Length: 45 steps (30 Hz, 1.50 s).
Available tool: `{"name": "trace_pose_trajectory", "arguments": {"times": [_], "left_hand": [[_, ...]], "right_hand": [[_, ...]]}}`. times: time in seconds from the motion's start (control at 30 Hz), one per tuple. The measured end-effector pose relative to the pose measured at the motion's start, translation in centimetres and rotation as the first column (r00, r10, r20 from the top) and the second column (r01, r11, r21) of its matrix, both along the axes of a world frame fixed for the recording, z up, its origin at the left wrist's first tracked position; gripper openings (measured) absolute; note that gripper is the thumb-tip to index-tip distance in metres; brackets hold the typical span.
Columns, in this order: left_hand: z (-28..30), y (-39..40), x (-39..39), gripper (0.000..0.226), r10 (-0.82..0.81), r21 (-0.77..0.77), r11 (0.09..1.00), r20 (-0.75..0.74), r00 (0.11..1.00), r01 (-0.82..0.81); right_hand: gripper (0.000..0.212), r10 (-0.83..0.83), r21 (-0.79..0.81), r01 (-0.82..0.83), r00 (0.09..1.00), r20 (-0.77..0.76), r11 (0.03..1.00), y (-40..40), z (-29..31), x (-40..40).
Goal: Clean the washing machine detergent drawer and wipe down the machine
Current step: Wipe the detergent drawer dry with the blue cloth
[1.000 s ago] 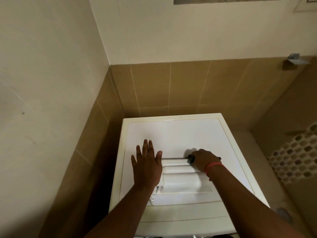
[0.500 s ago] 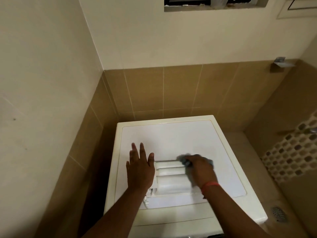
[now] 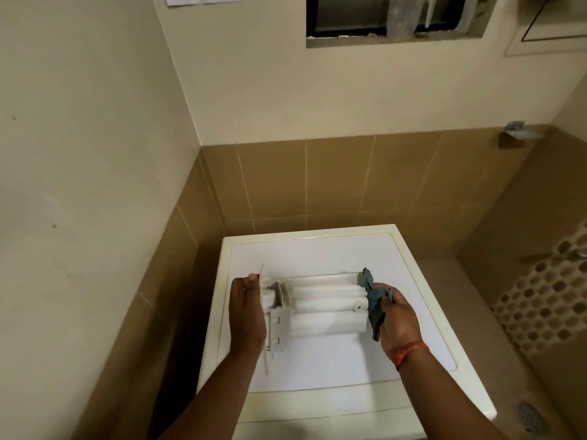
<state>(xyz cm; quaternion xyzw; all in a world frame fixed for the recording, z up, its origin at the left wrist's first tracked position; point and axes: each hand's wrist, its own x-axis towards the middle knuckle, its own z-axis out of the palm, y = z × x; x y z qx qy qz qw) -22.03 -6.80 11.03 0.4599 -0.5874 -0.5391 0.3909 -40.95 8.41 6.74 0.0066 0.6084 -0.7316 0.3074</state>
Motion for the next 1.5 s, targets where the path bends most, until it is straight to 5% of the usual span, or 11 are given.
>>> {"name": "trace_pose_trajectory", "arguments": {"times": [0.3,0.47,0.57,0.63,0.7,0.73,0.8,0.93,1.17,1.27,1.5], "left_hand": [[-0.1,2.4,1.7,0.008,0.03,0.007,1.0,-0.026,0.999,-0.029],[0.5,1.2,1.1,0.023,-0.021,0.024,1.0,0.025,0.999,0.02],[1.0,0.2,-0.2,0.045,-0.133,0.091,0.988,0.088,0.987,0.125],[0.8,-0.2,-0.8,0.052,-0.201,0.124,0.976,0.173,0.964,0.181],[0.5,-0.4,-0.7,0.053,-0.213,0.116,0.975,0.239,0.947,0.19],[0.4,-0.4,-0.6,0.053,-0.208,0.107,0.977,0.269,0.941,0.185],[0.3,-0.5,-0.4,0.054,-0.188,0.063,0.982,0.341,0.921,0.177],[0.1,-0.4,-0.6,0.055,-0.163,0.021,0.986,0.376,0.912,0.168],[-0.2,-0.8,-0.9,0.055,-0.182,0.084,0.983,0.327,0.927,0.163],[-0.2,-0.5,-1.0,0.056,-0.191,0.115,0.979,0.24,0.952,0.168],[-1.4,-0.7,-0.9,0.091,-0.174,0.306,0.942,0.08,0.982,0.142]], "right_hand": [[0.031,-0.014,0.191,0.032,0.995,-0.096,0.981,2.4,-0.1,0.9],[0.038,-0.118,0.098,0.184,0.876,-0.467,0.978,-0.1,3.6,2.9],[0.053,0.286,0.282,-0.1,0.578,-0.764,0.954,-3.4,4.8,6.1],[0.055,0.582,0.541,-0.221,0.23,-0.78,0.812,-5.1,4.3,8.4],[0.053,0.643,0.633,-0.183,-0.011,-0.766,0.752,-5.2,2.3,9.3],[0.051,0.627,0.623,-0.141,-0.022,-0.779,0.769,-4.7,1.3,8.6],[0.043,0.603,0.6,-0.061,0.108,-0.791,0.798,-2.8,0.1,6.4],[0.03,0.369,0.529,0.039,0.672,-0.641,0.848,0.1,0.2,2.5],[0.033,0.367,0.478,-0.012,0.659,-0.657,0.878,-3.6,1.1,8.6],[0.044,0.494,0.496,-0.122,0.446,-0.747,0.86,-5.4,3.3,11.3],[0.033,0.538,0.393,-0.372,0.647,-0.541,0.841,-8.0,6.4,15.2]]}}
